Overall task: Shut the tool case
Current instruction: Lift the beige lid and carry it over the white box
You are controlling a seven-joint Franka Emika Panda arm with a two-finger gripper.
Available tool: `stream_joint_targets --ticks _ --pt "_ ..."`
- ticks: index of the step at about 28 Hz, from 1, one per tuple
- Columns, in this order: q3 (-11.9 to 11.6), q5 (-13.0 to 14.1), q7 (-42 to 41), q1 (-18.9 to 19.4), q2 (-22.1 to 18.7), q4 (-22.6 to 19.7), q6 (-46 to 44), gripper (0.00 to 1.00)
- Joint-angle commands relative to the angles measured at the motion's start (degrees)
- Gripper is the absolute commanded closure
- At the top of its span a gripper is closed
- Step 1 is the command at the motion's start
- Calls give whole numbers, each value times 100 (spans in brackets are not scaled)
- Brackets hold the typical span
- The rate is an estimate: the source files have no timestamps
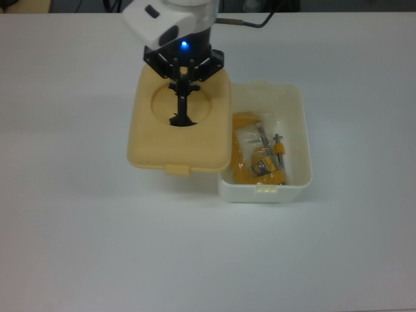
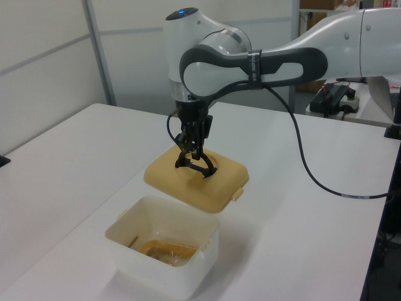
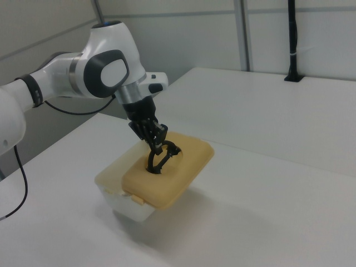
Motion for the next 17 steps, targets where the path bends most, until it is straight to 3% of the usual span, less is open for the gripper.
stream_joint_targets --ticks 1,8,17 --pt "151 58 213 86 -8 49 -27 100" --pt "390 49 415 191 27 119 -18 100" --pt "407 49 644 525 62 155 -18 100"
